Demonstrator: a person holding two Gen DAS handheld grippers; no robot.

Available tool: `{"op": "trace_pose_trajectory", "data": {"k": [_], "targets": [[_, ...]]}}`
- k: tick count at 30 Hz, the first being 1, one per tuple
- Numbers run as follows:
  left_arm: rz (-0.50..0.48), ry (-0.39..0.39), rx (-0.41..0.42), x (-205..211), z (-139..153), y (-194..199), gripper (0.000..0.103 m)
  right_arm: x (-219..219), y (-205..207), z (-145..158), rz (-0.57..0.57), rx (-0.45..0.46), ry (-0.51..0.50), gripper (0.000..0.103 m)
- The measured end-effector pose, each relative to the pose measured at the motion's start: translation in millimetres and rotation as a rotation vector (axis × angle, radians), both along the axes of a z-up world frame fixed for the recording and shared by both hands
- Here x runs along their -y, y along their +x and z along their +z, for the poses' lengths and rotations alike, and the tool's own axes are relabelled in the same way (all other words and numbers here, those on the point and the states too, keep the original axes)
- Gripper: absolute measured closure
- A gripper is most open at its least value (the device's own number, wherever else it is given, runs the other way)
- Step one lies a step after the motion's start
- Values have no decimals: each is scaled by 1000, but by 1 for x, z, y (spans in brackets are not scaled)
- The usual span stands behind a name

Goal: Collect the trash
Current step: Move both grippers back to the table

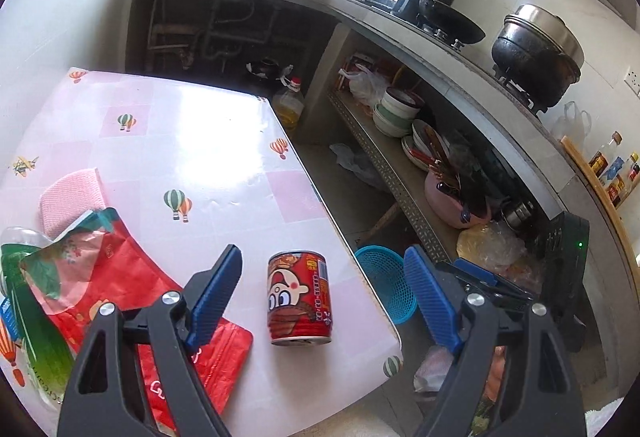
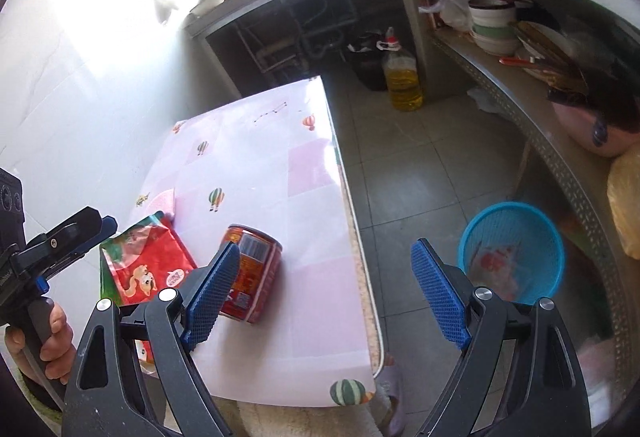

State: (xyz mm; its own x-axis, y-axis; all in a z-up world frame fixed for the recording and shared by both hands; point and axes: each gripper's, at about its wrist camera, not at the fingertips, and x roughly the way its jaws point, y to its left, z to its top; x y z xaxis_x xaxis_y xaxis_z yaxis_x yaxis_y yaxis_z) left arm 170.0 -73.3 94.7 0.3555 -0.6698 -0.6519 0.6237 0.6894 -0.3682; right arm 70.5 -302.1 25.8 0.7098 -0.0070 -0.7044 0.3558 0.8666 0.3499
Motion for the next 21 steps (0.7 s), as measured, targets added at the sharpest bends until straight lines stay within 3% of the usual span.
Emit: {"op": "trace_pose_trajectory", "data": {"k": [7,13,18,21], "targets": [[111,-8,52,-58,19,6,22,-22,24,14,84,27,-8,20],[223,38,94,-108,33,23,22,-42,44,17,168,21,0,20],[264,119,41,-129,29,64,22,-51,51,24,206,33,5,20],[221,182,14,-128,19,101,22,-56,54,28,221,36,0,20]]}}
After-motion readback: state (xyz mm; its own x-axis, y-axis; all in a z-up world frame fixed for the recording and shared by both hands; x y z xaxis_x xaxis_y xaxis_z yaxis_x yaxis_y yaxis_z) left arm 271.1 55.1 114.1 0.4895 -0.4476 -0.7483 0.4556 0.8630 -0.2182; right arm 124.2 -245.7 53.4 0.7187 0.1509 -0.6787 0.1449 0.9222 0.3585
